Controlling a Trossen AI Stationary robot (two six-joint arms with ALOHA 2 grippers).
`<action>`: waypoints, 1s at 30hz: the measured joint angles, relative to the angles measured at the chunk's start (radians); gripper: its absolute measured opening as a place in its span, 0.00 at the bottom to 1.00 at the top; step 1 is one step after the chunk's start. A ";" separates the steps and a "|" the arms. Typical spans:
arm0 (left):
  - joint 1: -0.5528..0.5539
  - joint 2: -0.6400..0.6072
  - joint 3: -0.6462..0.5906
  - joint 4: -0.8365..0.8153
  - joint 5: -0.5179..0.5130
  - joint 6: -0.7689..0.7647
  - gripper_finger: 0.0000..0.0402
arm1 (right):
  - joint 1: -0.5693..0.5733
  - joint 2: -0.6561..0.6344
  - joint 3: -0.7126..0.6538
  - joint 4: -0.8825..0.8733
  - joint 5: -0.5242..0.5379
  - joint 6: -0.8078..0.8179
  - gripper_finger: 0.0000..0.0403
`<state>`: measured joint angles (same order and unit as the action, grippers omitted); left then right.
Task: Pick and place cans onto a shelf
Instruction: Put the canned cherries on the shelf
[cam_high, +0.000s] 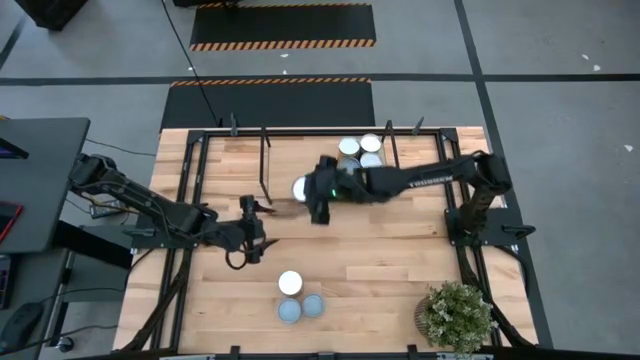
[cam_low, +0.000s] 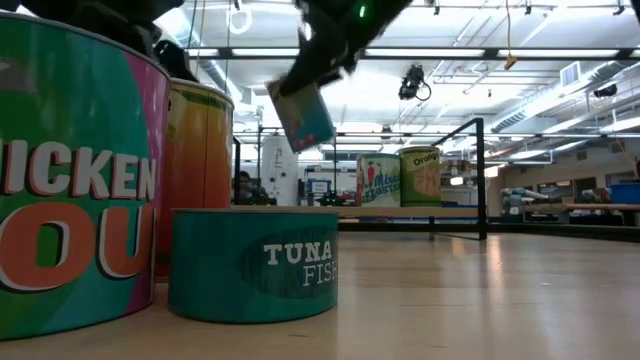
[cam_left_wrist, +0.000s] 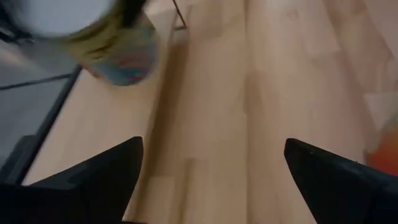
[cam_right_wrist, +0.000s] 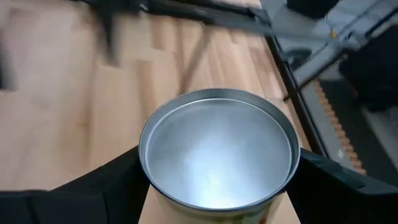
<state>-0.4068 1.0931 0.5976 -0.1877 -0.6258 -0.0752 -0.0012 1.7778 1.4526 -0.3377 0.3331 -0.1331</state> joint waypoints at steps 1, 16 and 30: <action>-0.005 0.000 0.000 -0.008 0.008 -0.012 0.99 | -0.028 0.004 -0.001 0.001 -0.026 0.000 0.81; -0.119 -0.003 -0.264 0.338 0.021 -0.113 0.99 | -0.222 0.149 0.000 0.145 -0.225 0.003 0.81; -0.165 -0.003 -0.293 0.373 0.022 -0.197 0.99 | -0.250 0.152 -0.002 0.078 -0.226 0.019 0.86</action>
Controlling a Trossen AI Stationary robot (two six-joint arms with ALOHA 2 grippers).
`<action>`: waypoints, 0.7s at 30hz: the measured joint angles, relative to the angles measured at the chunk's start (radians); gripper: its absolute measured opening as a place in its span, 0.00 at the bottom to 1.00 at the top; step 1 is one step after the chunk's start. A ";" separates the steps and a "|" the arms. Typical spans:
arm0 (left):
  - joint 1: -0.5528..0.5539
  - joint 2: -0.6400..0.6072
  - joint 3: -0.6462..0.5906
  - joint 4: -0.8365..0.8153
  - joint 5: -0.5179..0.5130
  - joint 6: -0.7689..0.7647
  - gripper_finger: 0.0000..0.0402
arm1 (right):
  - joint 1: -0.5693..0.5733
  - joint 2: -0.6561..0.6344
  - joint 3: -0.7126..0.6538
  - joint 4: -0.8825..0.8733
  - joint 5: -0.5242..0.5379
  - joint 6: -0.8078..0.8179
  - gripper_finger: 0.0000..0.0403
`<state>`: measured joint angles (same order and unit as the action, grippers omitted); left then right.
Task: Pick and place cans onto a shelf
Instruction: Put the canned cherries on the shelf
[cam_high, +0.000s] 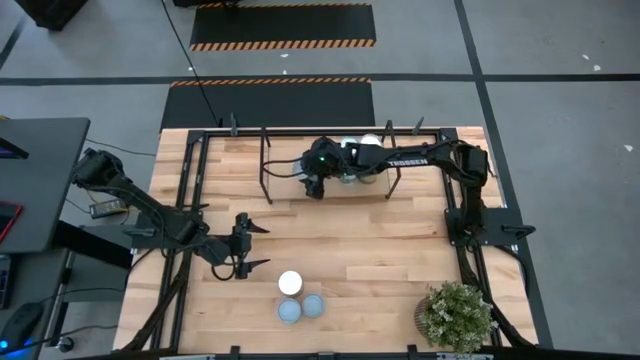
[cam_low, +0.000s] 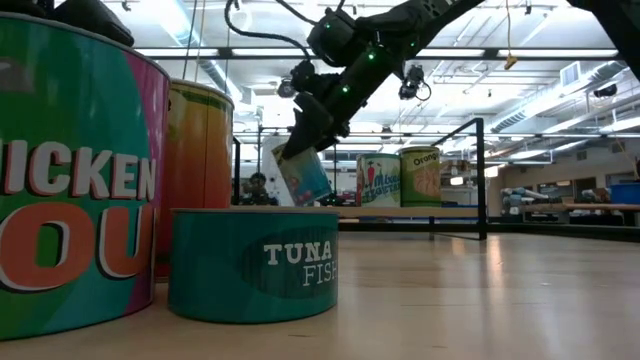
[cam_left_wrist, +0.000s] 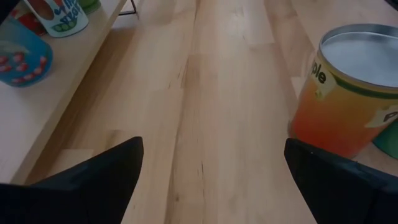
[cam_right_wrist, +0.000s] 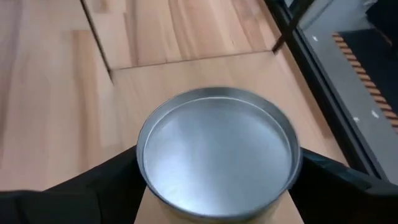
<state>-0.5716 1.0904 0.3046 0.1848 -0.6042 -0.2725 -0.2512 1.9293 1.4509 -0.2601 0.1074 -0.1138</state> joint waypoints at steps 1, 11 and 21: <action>0.000 0.000 0.000 0.000 0.000 0.000 0.99 | 0.000 0.000 0.000 -0.015 0.009 0.000 0.88; 0.000 0.000 0.000 0.003 0.000 0.003 0.99 | 0.001 -0.006 0.002 -0.110 0.082 -0.001 0.97; 0.000 0.000 0.000 0.003 0.000 0.006 0.99 | 0.048 -0.006 0.179 -0.337 0.174 0.016 0.97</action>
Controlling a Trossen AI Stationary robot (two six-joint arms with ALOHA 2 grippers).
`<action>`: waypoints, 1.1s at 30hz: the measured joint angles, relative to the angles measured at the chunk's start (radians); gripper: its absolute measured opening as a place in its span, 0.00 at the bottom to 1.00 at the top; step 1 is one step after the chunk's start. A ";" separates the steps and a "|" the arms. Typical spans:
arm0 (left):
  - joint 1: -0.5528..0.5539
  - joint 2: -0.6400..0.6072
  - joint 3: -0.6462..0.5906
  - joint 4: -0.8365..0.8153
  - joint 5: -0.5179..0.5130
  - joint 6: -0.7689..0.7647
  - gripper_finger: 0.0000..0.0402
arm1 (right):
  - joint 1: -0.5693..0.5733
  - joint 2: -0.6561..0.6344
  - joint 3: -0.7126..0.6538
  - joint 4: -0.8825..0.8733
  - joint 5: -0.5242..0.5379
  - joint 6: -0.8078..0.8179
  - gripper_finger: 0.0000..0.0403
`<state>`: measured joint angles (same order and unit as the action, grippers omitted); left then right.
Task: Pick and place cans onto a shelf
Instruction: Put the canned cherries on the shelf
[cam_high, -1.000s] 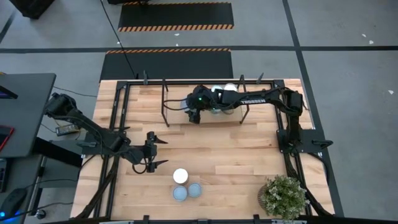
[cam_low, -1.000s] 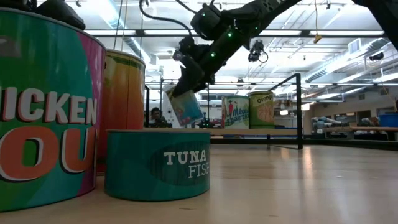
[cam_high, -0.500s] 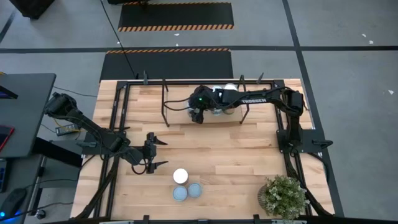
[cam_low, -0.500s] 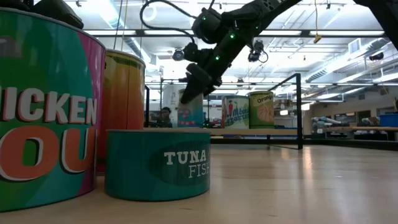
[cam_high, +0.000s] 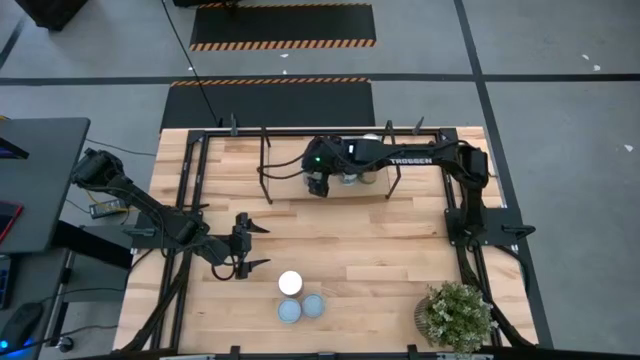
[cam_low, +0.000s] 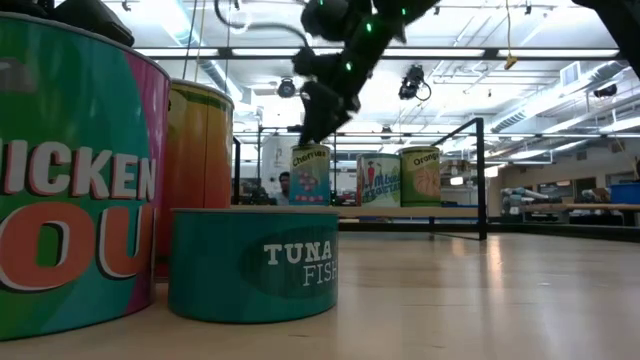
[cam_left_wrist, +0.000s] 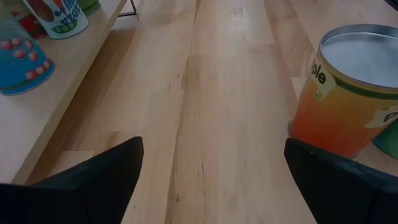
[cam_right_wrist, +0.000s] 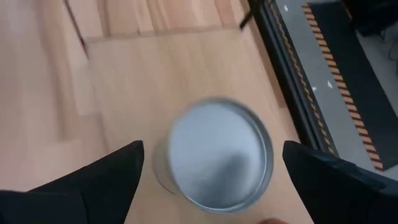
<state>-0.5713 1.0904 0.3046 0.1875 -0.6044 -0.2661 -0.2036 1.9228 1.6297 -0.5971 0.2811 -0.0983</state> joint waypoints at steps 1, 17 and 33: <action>0.000 0.000 0.000 0.000 0.000 0.000 0.99 | 0.010 0.000 0.019 -0.010 0.007 0.005 0.97; 0.001 0.000 0.000 0.002 0.000 0.014 0.99 | 0.049 0.080 0.109 0.009 0.062 -0.002 0.93; 0.000 0.000 0.000 -0.008 0.033 0.015 0.99 | 0.031 0.213 0.265 -0.198 0.277 -0.065 0.93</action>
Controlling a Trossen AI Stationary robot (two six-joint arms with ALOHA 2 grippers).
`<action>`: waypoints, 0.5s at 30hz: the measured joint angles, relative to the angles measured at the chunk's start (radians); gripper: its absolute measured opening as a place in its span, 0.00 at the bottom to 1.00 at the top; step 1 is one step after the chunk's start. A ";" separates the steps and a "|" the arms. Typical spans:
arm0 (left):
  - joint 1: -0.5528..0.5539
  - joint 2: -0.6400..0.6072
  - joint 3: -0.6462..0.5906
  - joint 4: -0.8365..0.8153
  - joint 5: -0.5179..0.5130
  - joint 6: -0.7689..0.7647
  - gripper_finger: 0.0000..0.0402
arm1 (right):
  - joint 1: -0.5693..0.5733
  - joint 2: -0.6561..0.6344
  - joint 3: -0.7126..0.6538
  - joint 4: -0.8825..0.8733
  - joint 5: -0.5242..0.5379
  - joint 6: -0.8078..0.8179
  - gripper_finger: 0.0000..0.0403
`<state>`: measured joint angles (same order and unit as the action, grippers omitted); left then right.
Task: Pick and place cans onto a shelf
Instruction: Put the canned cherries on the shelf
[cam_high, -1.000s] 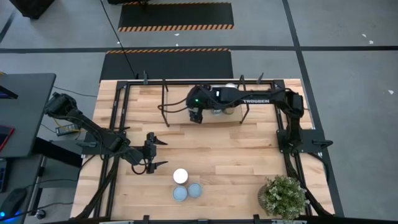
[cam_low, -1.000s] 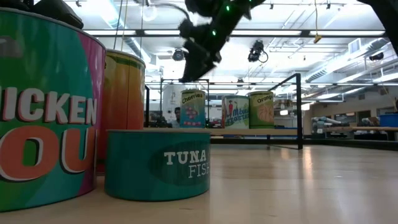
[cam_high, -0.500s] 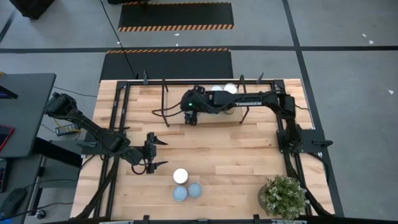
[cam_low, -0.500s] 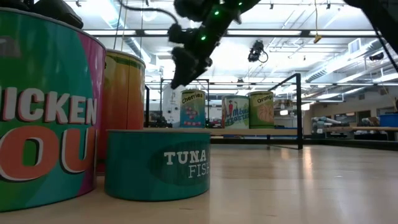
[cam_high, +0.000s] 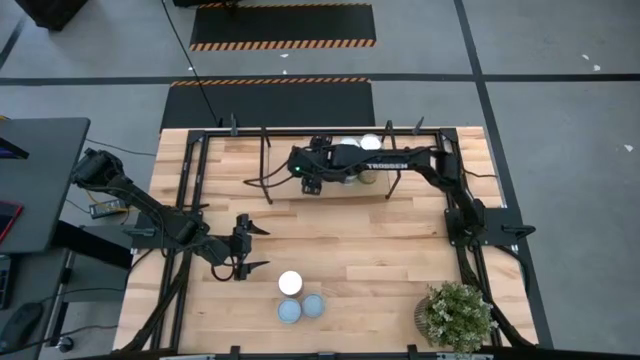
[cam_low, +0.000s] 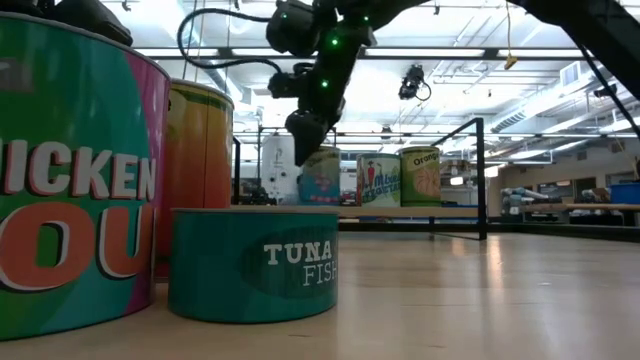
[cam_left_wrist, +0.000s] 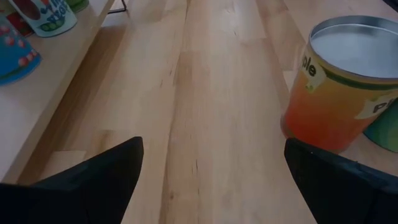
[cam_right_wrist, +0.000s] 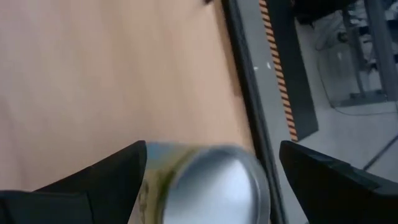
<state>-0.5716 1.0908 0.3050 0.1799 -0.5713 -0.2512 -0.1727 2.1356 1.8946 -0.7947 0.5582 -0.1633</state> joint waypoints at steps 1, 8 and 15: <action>0.000 0.000 0.000 0.000 0.000 0.000 0.99 | -0.004 -0.002 0.000 0.001 0.006 0.000 0.93; 0.000 0.000 0.000 0.000 0.002 -0.004 0.99 | -0.024 -0.003 0.000 -0.055 0.021 -0.003 0.93; 0.000 0.000 0.000 -0.001 0.001 -0.006 0.99 | -0.061 -0.005 0.000 -0.073 0.005 -0.039 0.93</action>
<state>-0.5716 1.0908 0.3050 0.1792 -0.5698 -0.2572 -0.2333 2.1310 1.8946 -0.8672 0.5636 -0.2026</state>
